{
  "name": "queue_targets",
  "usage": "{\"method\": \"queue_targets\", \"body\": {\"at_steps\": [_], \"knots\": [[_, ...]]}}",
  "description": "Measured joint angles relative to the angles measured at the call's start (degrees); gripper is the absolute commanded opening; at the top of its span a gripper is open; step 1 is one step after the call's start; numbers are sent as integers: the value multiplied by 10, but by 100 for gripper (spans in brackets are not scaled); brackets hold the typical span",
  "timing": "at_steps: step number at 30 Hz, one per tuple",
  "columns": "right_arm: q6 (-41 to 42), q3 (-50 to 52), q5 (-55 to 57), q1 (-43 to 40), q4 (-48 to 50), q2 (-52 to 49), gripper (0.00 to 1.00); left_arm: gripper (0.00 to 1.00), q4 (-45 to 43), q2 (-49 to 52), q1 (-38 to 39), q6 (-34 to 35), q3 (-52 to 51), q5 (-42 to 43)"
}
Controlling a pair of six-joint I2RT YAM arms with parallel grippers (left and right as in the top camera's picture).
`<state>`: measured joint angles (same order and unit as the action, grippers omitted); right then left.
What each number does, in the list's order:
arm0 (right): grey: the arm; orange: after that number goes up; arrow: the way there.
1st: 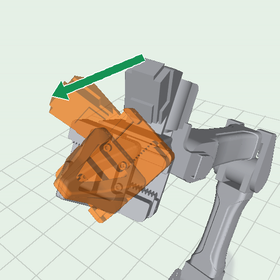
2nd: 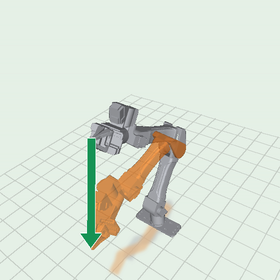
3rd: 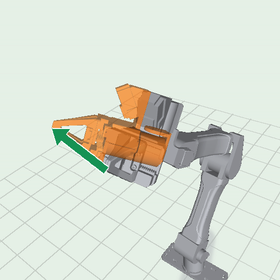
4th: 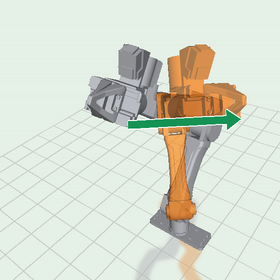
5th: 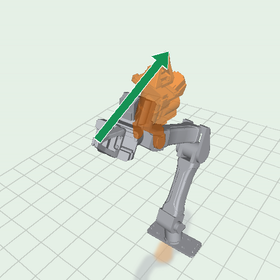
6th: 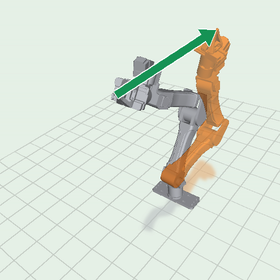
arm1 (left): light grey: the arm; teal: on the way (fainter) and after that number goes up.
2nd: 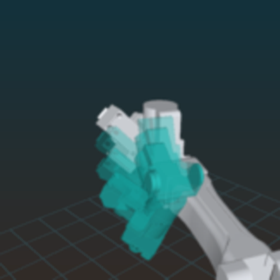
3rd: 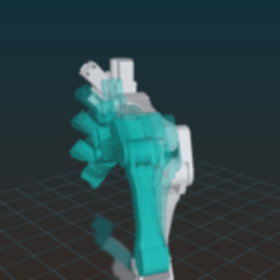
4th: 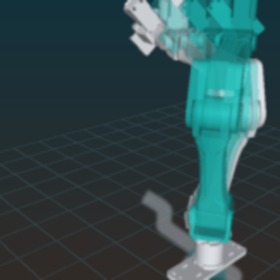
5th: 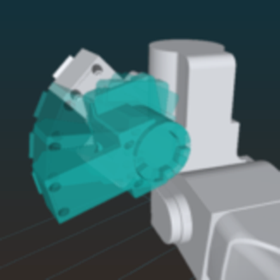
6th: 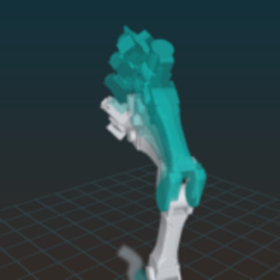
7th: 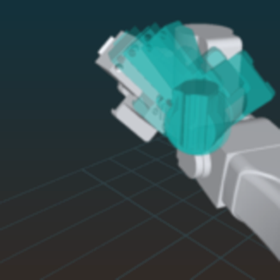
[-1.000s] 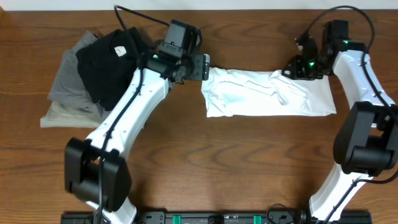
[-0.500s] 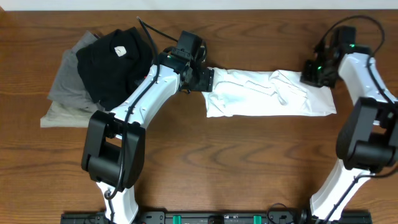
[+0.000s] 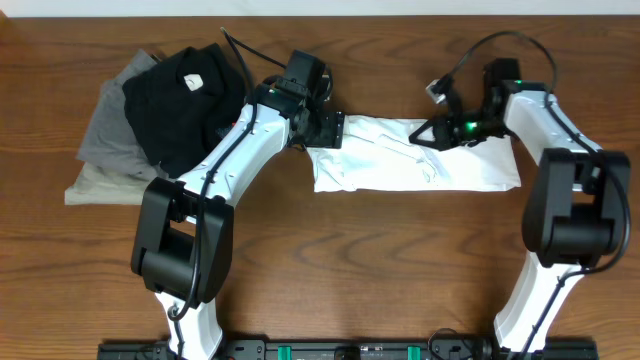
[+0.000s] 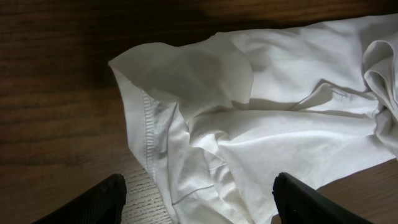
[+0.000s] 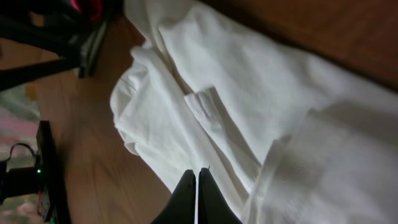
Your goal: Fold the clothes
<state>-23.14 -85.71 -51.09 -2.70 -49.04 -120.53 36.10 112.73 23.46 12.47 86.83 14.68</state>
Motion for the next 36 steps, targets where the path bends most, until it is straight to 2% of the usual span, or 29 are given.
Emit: {"method": "queue_targets", "body": {"at_steps": [4, 5, 11, 18, 25, 32, 34, 36], "knots": [[24, 0, 17, -26, 3, 21, 2, 77, 5, 0, 0, 0, 0, 0], [36, 0, 30, -32, 3, 23, 5, 78, 14, 0, 0, 0, 0, -1], [102, 0, 125, -45, 11, 25, 13, 93, 56, 0, -13, 16, 0, -1], [135, 0, 153, -46, 40, 25, 15, 99, 6, 8, -39, 28, -7, 22], [144, 0, 151, -46, 43, 25, 15, 99, -33, 90, -38, 27, -8, 67], [148, 0, 150, -46, 44, 25, 14, 97, -76, 97, -37, 5, -8, 136], [149, 0, 151, -46, 45, 25, 14, 89, -80, 99, -34, -2, -9, 150], [150, 0, 150, -46, 45, 25, 14, 75, -79, 100, -28, -7, -9, 160]]}}
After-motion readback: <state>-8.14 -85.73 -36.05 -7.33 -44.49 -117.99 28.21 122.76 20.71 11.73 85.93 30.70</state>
